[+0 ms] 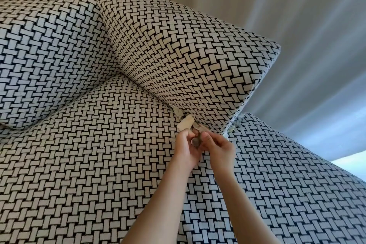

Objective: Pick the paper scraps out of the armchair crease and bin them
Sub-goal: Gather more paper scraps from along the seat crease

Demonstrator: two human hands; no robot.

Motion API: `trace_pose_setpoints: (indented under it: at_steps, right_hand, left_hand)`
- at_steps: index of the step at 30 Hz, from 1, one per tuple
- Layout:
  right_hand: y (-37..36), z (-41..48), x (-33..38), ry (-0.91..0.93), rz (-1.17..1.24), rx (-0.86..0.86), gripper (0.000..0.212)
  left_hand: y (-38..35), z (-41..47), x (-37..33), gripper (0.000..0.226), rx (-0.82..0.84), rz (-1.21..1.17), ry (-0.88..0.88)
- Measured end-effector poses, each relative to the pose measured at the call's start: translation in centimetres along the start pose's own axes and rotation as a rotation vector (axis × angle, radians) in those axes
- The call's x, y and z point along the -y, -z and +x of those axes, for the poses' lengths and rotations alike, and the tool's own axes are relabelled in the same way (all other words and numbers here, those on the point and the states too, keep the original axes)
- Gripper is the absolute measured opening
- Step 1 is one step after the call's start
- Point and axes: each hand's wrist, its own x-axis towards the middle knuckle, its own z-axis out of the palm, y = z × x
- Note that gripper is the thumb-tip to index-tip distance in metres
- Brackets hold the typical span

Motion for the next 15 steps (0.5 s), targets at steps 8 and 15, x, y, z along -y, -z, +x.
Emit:
trace_pose_setpoints:
  at_steps: [8, 15]
  right_hand:
    - [3.7, 0.3, -2.6, 0.173, -0.560, -0.019, 0.027]
    - [3.3, 2.1, -1.7, 0.174, -0.830, -0.032, 0.028]
  left_hand:
    - [-0.2, 0.1, 1.2, 0.026, -0.213, -0.016, 0.039]
    - [-0.2, 0.3, 2.5, 0.027, -0.134, 0.295, 0.097]
